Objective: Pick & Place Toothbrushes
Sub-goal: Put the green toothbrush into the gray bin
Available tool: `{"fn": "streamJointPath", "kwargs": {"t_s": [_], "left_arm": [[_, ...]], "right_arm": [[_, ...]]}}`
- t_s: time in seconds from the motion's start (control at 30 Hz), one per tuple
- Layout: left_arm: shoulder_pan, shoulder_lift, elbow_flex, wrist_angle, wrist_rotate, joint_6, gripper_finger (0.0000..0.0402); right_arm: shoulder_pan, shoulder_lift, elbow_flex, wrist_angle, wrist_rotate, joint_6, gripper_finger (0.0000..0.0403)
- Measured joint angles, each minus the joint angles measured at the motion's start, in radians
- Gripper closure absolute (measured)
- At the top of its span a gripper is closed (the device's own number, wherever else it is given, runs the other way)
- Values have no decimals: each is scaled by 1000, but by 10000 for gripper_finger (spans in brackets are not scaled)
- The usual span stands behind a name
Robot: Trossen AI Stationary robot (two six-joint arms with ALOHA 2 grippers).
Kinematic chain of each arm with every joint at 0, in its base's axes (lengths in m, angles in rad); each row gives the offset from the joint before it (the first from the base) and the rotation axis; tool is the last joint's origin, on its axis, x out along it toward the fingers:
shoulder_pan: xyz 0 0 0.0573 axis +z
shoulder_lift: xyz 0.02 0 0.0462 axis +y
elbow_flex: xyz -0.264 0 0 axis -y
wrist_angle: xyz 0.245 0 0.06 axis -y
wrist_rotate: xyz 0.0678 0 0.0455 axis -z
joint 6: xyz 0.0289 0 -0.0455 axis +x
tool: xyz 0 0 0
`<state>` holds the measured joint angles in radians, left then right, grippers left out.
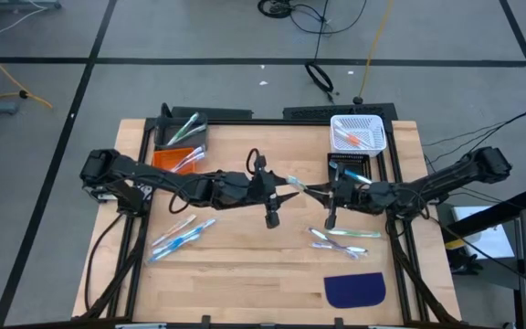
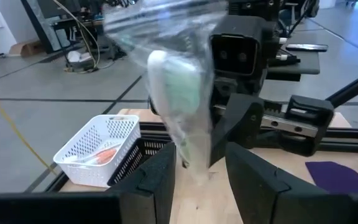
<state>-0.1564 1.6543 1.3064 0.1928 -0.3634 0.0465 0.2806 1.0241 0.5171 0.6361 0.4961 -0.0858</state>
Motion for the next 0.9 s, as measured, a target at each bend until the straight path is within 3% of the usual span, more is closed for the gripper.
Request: {"fn": "streamJointPath", "kwargs": {"t_s": [0.33,0.5,0.67,0.77,0.9], "left_arm": [[19,0,0,24,6,-2,266],[41,1,0,23,76,-10,310],[46,7,0,19,108,-6,387],[45,7,0,18,109,-6,391],[46,7,0,10,106,5,396]], "right_arm": [[0,39,0,55,-28,-13,389],[0,48,0,63,-28,-13,390],[0,48,0,62,-28,-18,390],[0,47,0,61,-29,-19,381],[0,47,0,56,-24,-28,336]]}}
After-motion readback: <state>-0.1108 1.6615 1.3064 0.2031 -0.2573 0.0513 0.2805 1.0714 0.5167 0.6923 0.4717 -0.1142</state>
